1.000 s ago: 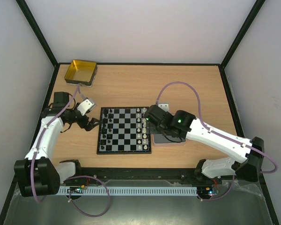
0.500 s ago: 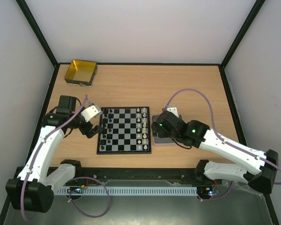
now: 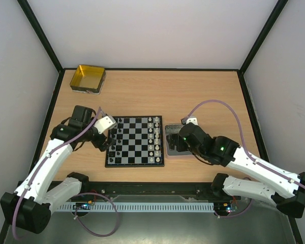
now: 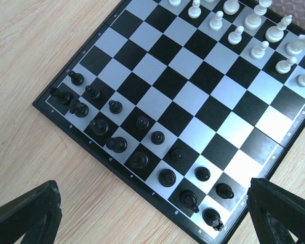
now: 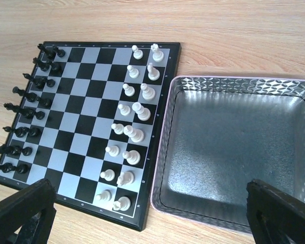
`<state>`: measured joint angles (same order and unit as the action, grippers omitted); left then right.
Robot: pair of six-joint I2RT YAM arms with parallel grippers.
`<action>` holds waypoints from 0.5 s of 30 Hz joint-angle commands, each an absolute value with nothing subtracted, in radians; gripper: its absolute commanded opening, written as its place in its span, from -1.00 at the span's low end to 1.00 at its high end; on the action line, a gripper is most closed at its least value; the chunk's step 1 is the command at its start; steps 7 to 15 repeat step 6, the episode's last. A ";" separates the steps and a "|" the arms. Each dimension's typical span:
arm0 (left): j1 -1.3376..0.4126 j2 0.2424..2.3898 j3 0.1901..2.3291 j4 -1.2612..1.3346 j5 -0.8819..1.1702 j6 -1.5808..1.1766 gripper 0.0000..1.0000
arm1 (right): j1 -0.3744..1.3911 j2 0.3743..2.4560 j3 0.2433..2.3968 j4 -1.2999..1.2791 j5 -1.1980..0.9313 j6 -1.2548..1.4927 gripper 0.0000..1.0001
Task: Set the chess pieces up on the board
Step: Reset both arms
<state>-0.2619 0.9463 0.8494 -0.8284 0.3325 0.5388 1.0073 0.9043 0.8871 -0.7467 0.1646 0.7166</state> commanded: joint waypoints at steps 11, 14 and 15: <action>-0.268 0.931 0.835 -0.815 0.296 0.502 0.98 | 1.003 0.944 0.885 -0.734 0.151 0.677 0.99; -0.268 0.931 0.835 -0.815 0.296 0.502 0.98 | 1.003 0.944 0.885 -0.734 0.151 0.677 0.99; -0.268 0.931 0.835 -0.815 0.296 0.502 0.98 | 1.003 0.944 0.885 -0.734 0.151 0.677 0.99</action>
